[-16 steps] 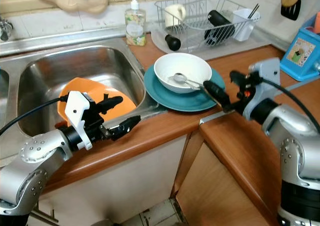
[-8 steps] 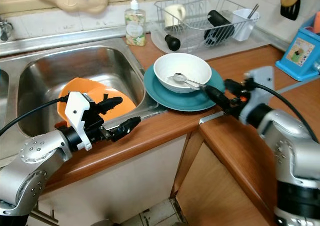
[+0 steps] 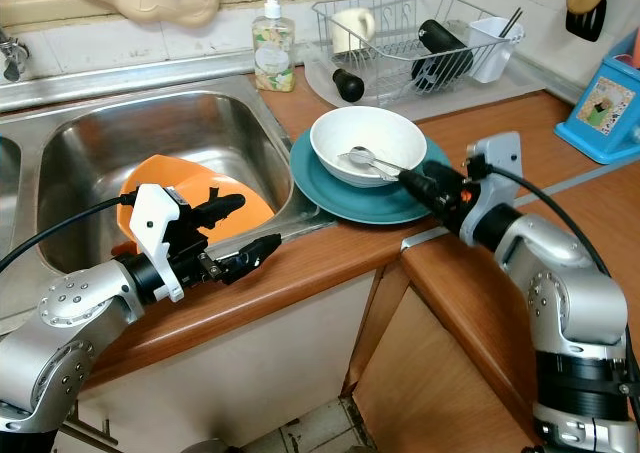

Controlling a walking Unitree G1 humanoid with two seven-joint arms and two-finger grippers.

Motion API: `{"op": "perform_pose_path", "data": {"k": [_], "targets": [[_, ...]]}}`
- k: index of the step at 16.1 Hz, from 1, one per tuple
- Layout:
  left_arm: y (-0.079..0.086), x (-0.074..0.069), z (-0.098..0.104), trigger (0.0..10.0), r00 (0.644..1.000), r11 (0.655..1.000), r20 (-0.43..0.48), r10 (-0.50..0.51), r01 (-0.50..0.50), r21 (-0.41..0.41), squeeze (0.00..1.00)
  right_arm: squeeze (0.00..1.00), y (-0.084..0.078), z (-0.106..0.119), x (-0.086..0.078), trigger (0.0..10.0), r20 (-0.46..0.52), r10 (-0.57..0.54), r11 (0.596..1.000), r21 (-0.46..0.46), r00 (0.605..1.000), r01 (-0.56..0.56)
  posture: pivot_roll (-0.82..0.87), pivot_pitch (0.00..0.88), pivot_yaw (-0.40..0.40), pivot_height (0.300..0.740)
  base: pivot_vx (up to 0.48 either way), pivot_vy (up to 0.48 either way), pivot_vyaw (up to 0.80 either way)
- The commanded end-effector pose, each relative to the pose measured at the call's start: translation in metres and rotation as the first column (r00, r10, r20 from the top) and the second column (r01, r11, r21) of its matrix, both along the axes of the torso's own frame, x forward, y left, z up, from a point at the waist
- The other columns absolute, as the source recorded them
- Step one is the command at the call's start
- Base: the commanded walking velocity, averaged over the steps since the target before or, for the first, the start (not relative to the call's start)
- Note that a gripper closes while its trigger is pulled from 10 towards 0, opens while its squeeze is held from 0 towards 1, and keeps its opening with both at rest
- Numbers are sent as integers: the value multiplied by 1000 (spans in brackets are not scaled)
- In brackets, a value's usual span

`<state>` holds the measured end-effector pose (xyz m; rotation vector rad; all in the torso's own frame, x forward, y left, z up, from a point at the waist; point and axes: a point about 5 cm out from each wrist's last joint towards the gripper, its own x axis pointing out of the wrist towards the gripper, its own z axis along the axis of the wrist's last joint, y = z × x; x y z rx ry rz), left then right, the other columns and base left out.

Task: Kitchen organization

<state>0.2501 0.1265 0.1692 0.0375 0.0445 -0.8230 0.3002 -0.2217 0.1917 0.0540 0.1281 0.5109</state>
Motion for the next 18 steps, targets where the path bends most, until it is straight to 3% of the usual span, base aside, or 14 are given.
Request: {"op": "perform_pose_path", "data": {"k": [1, 9, 13, 16, 17, 18], "targets": [[1, -1, 3, 10000, 1000, 1000, 9, -3, 2, 7, 0, 0, -1, 2, 2, 0, 10, 1, 1000, -3, 1000, -1, -140, 0, 5, 740, 0, 0, 0], [1, 0, 4, 10000, 1000, 1000, 12, -5, 4, 7, 0, 0, 2, 1, 4, 0, 5, 20, 1000, 0, 1000, -20, -141, 0, 5, 740, 0, 0, 0], [0, 2, 9, 10000, 999, 1000, 42, -16, 15, 22, 0, 0, -1, 28, 4, 0, 90, 15, 998, 61, 996, -21, -141, 0, 5, 740, 0, 0, 0], [-2, 14, 22, 10000, 990, 995, 140, -1, -13, 99, 0, 0, 16, 44, 2, 0, 140, 100, 994, 23, 985, -104, -137, 0, 4, 740, 0, 0, 0], [-4, 23, 27, 10000, 974, 982, 228, -2, -42, 186, 0, 0, 34, 51, -1, 0, 161, 181, 983, 1, 970, -183, -137, 0, 4, 740, 0, 0, 0], [-5, 26, 30, 10000, 963, 976, 269, -3, -55, 210, 0, 0, 41, 53, -3, 0, 167, 206, 978, 5, 964, -209, -137, 0, 6, 740, 0, 0, 0]]}}
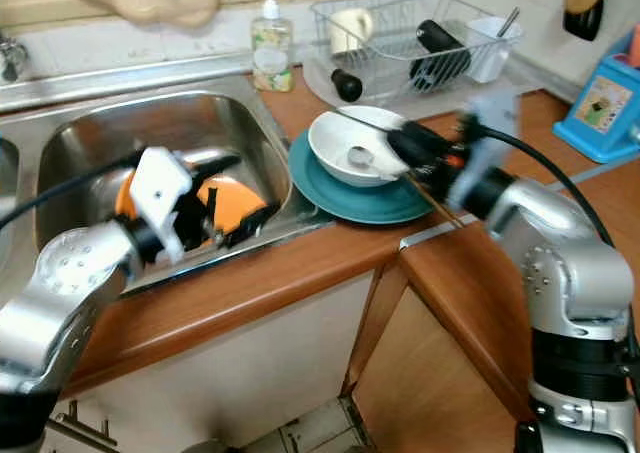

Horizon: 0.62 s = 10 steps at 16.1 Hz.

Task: Kitchen organization

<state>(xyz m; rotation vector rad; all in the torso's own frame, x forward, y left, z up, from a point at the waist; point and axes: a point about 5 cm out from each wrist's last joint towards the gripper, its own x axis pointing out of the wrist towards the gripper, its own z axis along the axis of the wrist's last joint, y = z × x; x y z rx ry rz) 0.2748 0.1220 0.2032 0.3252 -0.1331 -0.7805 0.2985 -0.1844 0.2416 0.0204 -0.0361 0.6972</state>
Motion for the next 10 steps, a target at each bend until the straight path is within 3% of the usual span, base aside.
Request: {"op": "perform_pose_path", "data": {"k": [1, 2, 4, 5, 6, 7, 10], "targets": [[-2, 6, 1, 10000, 998, 998, 61, 16, -20, 55, 0, 0, 13, 5, -2, 0, 3, 55, 998, -9, 999, -54, -138, 0, 10, 740, 0, 0, 0], [-3, 13, 7, 10000, 990, 995, 131, 43, -55, 85, 0, 0, 28, 5, -4, 0, 5, 94, 995, -33, 996, -94, -138, 0, 10, 740, 0, 0, 0], [-4, 21, 13, 10000, 979, 990, 195, 56, -80, 118, 0, 0, 40, 5, -6, 0, 2, 127, 990, -56, 992, -127, -138, 0, 10, 740, 0, 0, 0], [-6, 25, 15, 8902, 972, 985, 229, 50, -86, 150, 0, 0, 47, 6, -8, 0, -1, 150, 986, -72, 989, -150, -138, 0, 10, 740, 0, 0, 0], [-7, 27, 16, 4118, 968, 983, 247, 41, -84, 165, 0, 0, 50, 6, -9, 0, -3, 162, 984, -77, 987, -162, -138, 0, 11, 740, 0, 0, 0], [-9, 31, 16, 0, 963, 979, 268, 21, -74, 190, 0, 0, 56, 8, -10, 0, -4, 180, 981, -75, 984, -180, -139, 0, 12, 740, 0, 0, 0], [-12, 38, 13, 0, 954, 965, 299, 2, -80, 251, 0, 0, 67, 10, -13, 0, -5, 211, 974, -81, 978, -210, -141, 0, 12, 740, 0, 0, 0]]}}
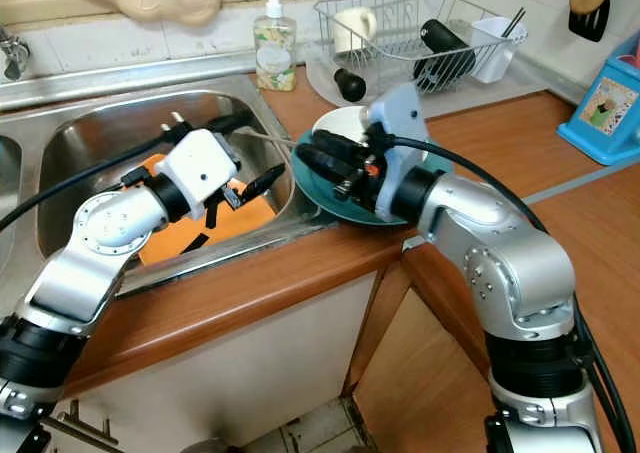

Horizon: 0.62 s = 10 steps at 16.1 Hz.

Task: Kitchen organization

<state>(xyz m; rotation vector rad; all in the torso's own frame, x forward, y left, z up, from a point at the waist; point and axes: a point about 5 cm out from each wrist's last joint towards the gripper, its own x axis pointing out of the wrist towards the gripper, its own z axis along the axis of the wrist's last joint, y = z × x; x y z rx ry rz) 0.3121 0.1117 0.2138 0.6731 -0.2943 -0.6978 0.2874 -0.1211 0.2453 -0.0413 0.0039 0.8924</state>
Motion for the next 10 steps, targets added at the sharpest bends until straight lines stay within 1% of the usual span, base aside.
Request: {"op": "perform_pose_path", "data": {"k": [1, 3, 4, 5, 7, 10], "targets": [[-2, 2, 3, 0, 1000, 1000, 20, -8, 8, 24, 0, 0, 4, 6, -2, 0, 16, 22, 1000, -10, 1000, -22, -141, 0, 12, 740, 0, 0, 0], [-2, 5, -3, 0, 999, 993, 49, -13, 7, 121, 0, 0, 9, 2, -3, 0, 8, 30, 999, -32, 1000, -30, -140, 0, 18, 740, 0, 0, 0], [-1, 5, -6, 0, 998, 988, 56, -14, 6, 151, 0, 0, 11, -1, -3, 0, 1, 29, 998, -47, 1000, -29, -139, 0, 14, 740, 0, 0, 0], [0, 6, -7, 0, 998, 986, 67, -14, 3, 167, 0, 0, 12, -5, -4, 0, -10, 26, 998, -59, 1000, -26, -136, 0, 11, 740, 0, 0, 0], [1, 6, -6, 0, 996, 986, 91, -5, -10, 168, 0, 0, 14, -7, -4, 0, -22, 31, 998, -59, 999, -32, -134, 0, 6, 740, 0, 0, 0], [0, 6, -8, 0, 995, 982, 95, -18, -1, 191, 0, 0, 15, -8, -4, 0, -26, 33, 997, -64, 999, -35, -135, 0, 6, 740, 0, 0, 0]]}}
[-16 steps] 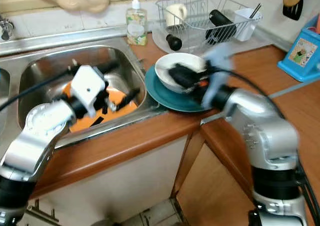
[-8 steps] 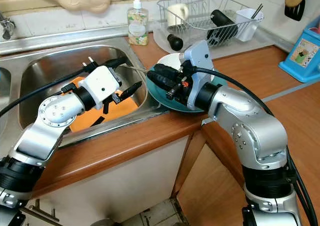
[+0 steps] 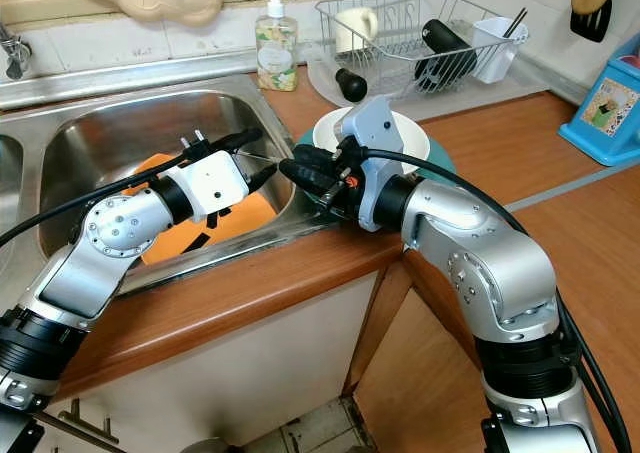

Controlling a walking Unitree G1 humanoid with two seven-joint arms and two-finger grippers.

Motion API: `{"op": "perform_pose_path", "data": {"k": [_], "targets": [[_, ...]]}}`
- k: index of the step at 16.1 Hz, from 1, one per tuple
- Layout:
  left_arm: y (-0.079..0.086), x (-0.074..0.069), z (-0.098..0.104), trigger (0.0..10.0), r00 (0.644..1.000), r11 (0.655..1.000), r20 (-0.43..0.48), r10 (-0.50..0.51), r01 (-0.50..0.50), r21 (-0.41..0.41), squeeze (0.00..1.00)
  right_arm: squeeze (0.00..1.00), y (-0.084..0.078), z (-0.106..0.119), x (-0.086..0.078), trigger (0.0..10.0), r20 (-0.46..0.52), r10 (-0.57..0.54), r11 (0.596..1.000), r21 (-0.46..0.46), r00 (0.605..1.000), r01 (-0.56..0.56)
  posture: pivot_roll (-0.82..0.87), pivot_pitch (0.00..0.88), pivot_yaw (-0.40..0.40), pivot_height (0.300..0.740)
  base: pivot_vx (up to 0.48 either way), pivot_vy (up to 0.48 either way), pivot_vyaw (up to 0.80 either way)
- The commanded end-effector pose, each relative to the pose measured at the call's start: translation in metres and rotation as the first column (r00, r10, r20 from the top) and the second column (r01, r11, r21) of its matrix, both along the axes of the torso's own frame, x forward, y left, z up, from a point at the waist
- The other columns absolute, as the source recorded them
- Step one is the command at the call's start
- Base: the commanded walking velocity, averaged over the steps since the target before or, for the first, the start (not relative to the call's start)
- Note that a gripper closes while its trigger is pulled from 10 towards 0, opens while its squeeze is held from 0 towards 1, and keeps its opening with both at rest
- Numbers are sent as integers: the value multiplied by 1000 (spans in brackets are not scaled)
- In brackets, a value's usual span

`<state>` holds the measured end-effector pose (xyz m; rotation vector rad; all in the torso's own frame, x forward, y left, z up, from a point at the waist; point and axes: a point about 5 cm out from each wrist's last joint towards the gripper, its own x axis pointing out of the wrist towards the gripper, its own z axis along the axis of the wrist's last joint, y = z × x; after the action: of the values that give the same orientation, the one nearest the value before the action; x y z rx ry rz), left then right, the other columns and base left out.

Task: Kitchen organization

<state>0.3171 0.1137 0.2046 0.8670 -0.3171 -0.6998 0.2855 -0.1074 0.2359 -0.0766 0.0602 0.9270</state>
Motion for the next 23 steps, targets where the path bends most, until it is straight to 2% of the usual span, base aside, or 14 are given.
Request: {"op": "perform_pose_path", "data": {"k": [1, 12, 13, 15, 16, 17, 19, 20, 21, 23], "targets": [[-1, 1, 0, 0, 1000, 1000, 11, -13, 13, 28, 0, 0, 2, 1, -2, 0, 7, -1, 1000, -14, 1000, 1, -134, 0, 6, 740, 0, 0, 0], [-1, 0, -8, 0, 1000, 996, -5, -31, 31, 79, 0, 0, 3, -3, -3, 0, -3, 5, 999, -39, 1000, -5, -134, 0, 7, 740, 0, 0, 0], [-1, 0, -8, 0, 999, 996, -5, -34, 34, 83, 0, 0, 4, -3, -3, 471, -3, 6, 999, -42, 1000, -6, -133, 0, 7, 740, 0, 0, 0], [-2, 0, -8, 0, 999, 995, -8, -41, 42, 88, 0, 0, 4, -4, -3, 2980, -1, 3, 999, -47, 1000, -3, -133, 0, 9, 740, 0, 0, 0], [-2, 0, -8, 0, 999, 995, -10, -43, 44, 88, 0, 0, 4, -4, -3, 2980, -1, 2, 999, -48, 1000, -2, -133, 0, 9, 740, 0, 0, 0], [-3, 0, -8, 0, 999, 995, -10, -47, 48, 91, 0, 0, 3, -4, -2, 10000, 5, -7, 998, -57, 1000, 7, -134, 0, 10, 740, 0, 0, 0], [-3, 0, -8, 0, 999, 995, -10, -46, 47, 93, 0, 4, 4, -6, -2, 10000, -20, -8, 999, -46, 1000, 8, -134, 0, 10, 740, 0, 0, 0], [-2, 1, -8, 0, 999, 995, -10, -43, 44, 95, 0, 1000, 4, -6, -1, 10000, -27, -8, 999, -40, 1000, 7, -134, 0, 10, 740, 0, 0, 0], [4, 3, -9, 0, 1000, 995, -11, -9, 10, 103, 0, 0, 3, -4, -1, 10000, 5, -22, 998, -61, 1000, 22, -135, 0, 12, 740, 0, 0, 0], [19, 9, -11, 0, 998, 990, -18, 55, -52, 134, 0, 0, 2, -5, -3, 10000, 22, -16, 997, -81, 1000, 18, -136, 0, 12, 740, 0, 0, 0]]}}
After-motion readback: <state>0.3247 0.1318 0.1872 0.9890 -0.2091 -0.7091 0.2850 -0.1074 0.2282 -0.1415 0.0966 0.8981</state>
